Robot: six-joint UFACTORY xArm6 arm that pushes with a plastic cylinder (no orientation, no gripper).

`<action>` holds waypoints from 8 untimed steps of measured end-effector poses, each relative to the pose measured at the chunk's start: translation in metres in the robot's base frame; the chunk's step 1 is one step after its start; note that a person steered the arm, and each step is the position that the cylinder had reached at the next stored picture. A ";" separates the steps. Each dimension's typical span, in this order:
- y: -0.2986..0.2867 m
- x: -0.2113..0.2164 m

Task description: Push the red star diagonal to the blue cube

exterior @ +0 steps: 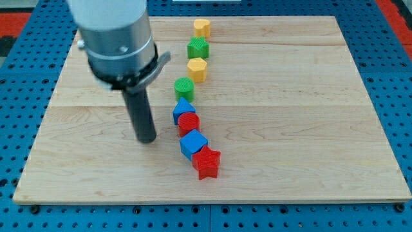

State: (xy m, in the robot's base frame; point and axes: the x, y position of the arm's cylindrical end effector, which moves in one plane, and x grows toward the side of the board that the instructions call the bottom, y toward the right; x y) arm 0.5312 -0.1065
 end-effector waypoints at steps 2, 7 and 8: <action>0.079 0.087; 0.087 0.061; 0.162 0.087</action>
State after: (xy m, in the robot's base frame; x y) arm 0.6182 0.0554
